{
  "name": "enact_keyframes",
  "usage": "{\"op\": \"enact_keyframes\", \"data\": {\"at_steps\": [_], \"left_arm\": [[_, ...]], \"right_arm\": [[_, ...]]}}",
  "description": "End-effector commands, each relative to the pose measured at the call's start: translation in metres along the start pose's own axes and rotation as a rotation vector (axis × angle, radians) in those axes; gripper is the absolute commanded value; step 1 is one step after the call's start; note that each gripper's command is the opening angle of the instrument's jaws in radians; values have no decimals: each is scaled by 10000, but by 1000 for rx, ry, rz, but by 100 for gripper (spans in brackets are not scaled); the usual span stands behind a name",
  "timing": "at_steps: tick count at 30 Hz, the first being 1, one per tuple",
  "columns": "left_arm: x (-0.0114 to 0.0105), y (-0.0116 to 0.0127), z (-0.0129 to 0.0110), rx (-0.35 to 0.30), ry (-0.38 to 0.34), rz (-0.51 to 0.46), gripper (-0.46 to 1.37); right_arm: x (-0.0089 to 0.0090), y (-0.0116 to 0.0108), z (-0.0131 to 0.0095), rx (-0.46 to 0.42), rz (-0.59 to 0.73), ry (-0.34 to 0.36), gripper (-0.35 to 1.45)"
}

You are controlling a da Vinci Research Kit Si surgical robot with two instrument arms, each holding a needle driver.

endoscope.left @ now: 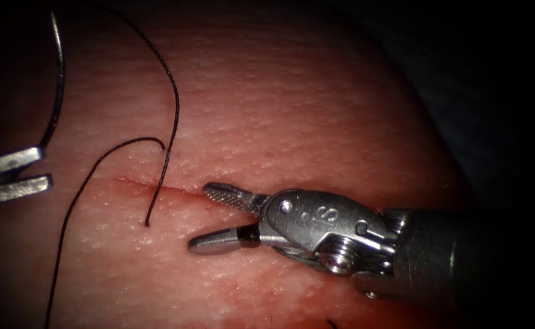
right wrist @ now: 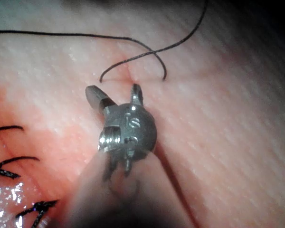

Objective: Wound Closure
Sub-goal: Grasp the suture and pull it down with the right hand until the only a short end it left

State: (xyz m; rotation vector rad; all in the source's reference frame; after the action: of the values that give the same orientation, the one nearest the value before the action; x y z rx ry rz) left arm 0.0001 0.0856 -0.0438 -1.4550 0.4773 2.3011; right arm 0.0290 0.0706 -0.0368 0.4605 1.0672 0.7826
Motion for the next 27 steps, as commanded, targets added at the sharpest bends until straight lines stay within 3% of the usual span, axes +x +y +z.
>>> {"op": "enact_keyframes", "data": {"at_steps": [1, 10, 22, 27], "left_arm": [[2, -1, -1, -3, 6, -2, -35], [28, -20, -26, 24, 18, 10, -35], [34, -24, -38, 36, 22, 10, -35], [36, -23, -41, 37, 20, 10, -35]], "right_arm": [[0, -2, 0, 10, 8, -1, 122], [-9, -6, 23, 2, 34, 0, 125], [-30, 5, 75, 6, 49, 0, 125], [-29, 3, 83, 4, 49, 1, 124]]}}
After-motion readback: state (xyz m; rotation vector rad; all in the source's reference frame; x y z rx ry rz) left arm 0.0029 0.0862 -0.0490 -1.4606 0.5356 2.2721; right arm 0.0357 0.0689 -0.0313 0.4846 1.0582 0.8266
